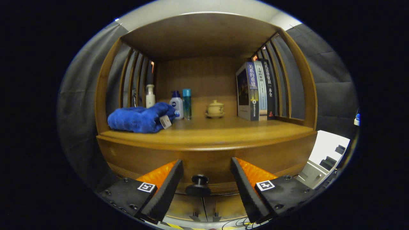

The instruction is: Pull open the drawer, take out the items inside it, and place them on the countertop above the cabinet.

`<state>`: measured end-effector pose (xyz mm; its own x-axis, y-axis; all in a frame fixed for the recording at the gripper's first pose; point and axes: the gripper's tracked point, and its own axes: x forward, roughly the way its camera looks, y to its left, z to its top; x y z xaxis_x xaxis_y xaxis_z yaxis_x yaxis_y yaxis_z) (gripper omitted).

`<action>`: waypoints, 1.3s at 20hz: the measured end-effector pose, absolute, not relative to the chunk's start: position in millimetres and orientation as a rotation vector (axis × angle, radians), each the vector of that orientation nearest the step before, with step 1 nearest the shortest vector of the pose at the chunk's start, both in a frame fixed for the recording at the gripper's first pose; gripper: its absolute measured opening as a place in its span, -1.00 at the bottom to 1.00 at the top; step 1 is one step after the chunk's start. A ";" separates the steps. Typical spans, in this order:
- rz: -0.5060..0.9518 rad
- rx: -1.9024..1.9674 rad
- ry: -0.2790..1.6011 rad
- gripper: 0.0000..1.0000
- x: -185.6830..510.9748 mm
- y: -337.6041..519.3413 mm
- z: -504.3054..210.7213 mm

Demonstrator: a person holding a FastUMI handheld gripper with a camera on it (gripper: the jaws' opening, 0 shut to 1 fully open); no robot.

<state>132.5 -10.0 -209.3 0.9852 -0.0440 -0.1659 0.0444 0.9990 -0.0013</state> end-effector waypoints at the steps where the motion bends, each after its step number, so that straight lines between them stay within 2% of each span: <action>1: -0.041 -0.006 0.155 0.96 135.9 -9.7 -213.2; 7: -0.056 -0.032 0.163 0.96 133.3 -8.4 -228.0; 14: -0.052 0.010 0.166 0.56 132.5 -1.2 -232.8; 18: -0.054 0.004 0.165 0.05 131.9 5.0 -235.4; 21: -0.032 0.000 0.166 -0.08 132.4 5.6 -238.1; 23: -0.028 0.004 0.175 -0.27 129.9 6.0 -238.0; 26: -0.023 0.005 0.194 -0.26 127.5 6.4 -238.2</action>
